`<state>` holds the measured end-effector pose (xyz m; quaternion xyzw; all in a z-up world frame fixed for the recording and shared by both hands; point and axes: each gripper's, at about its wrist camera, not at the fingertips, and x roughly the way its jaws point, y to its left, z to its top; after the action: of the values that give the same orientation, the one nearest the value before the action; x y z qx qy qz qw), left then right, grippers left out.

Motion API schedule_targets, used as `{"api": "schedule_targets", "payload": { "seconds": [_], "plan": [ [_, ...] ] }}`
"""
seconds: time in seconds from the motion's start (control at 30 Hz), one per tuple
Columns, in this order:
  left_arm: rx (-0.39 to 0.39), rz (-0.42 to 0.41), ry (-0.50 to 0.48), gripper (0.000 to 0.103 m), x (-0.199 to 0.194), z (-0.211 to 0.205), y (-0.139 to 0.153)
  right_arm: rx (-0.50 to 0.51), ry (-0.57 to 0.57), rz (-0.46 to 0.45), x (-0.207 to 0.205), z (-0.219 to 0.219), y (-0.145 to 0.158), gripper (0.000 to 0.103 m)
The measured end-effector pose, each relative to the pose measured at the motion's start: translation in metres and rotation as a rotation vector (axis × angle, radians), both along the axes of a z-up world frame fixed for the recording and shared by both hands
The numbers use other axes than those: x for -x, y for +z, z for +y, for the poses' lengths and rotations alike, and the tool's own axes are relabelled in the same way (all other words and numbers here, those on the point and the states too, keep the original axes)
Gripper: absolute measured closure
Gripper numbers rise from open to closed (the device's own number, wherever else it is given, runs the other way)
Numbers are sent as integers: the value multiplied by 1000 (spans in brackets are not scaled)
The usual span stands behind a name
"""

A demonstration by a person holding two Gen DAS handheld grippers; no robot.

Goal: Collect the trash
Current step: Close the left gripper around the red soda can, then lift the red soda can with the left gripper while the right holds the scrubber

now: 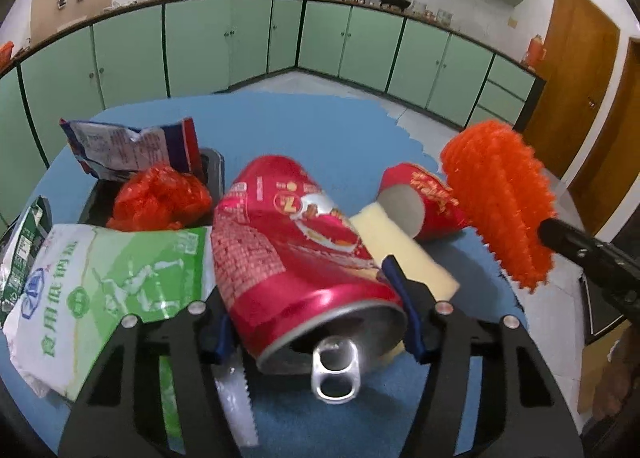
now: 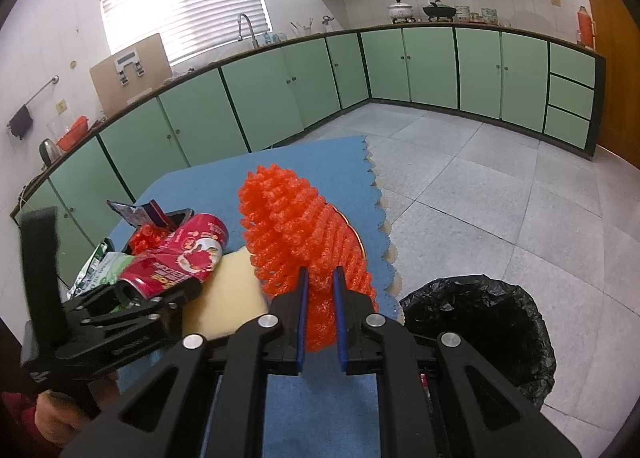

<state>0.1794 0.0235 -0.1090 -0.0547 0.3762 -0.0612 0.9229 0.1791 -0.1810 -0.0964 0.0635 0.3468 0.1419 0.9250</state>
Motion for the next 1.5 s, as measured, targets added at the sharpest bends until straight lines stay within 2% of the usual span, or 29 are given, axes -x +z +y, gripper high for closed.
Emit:
{"api": "schedule_targets", "payload": {
  "seconds": [0.17, 0.3, 0.5, 0.57, 0.73, 0.8, 0.83, 0.93, 1.1, 1.17, 1.5],
  "plan": [
    [28, -72, -23, 44, 16, 3, 18, 3, 1, -6, 1, 0, 0, 91],
    [42, -86, -34, 44, 19, 0, 22, 8, 9, -6, 3, 0, 0, 91],
    [70, -1, -38, 43, 15, 1, 8, 11, 10, -4, 5, 0, 1, 91],
    [104, 25, -43, 30, 15, 4, 5, 11, 10, 0, 6, 0, 0, 91],
    [143, 27, -44, 26, 14, 8, 9, 12, 12, 1, 5, 1, 1, 91],
    [154, 24, -43, 31, 14, 10, 8, 10, 12, 1, 5, 0, 1, 91],
    [155, 24, -46, 43, 13, 11, 7, 9, 11, 1, 5, 0, 1, 91],
    [174, 32, -59, 50, 13, 11, 4, 10, 12, 2, 4, 0, 1, 91],
    [170, -4, -80, 60, 13, 5, 10, 12, 15, 3, 4, 0, 1, 91],
    [172, -19, -95, 67, 12, 2, 13, 12, 14, 2, 4, 0, 1, 91],
    [146, -69, -136, 76, 15, -5, 18, 12, 9, -14, 6, -1, 7, 91]
  ]
}}
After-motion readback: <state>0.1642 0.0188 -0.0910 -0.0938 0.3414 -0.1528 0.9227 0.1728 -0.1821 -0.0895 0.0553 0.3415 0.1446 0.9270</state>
